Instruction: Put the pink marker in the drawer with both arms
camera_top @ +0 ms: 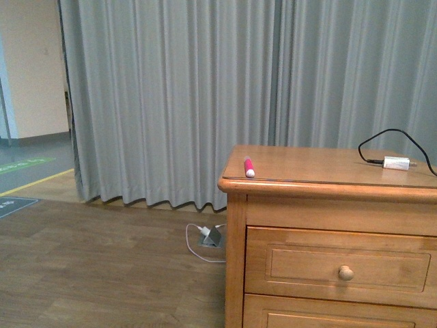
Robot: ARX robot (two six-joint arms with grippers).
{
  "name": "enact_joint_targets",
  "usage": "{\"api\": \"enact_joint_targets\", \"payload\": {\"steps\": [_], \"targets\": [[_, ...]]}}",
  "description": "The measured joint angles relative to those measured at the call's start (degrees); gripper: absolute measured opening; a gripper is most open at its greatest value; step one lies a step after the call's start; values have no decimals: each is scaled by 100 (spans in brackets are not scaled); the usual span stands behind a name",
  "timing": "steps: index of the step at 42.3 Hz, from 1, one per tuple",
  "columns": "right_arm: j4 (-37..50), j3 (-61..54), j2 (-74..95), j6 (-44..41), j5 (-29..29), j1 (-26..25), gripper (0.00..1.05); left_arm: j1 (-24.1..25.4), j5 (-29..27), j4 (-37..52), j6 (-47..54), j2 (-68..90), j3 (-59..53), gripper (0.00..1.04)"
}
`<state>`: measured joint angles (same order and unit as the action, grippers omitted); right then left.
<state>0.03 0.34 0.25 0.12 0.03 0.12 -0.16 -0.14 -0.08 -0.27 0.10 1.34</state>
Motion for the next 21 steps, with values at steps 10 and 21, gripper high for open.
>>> {"api": "enact_joint_targets", "payload": {"steps": [10,21], "targets": [[0,0,0,0,0,2,96,0,0,0,0,0,0,99],[0,0,0,0,0,0,96,0,0,0,0,0,2,99]]}}
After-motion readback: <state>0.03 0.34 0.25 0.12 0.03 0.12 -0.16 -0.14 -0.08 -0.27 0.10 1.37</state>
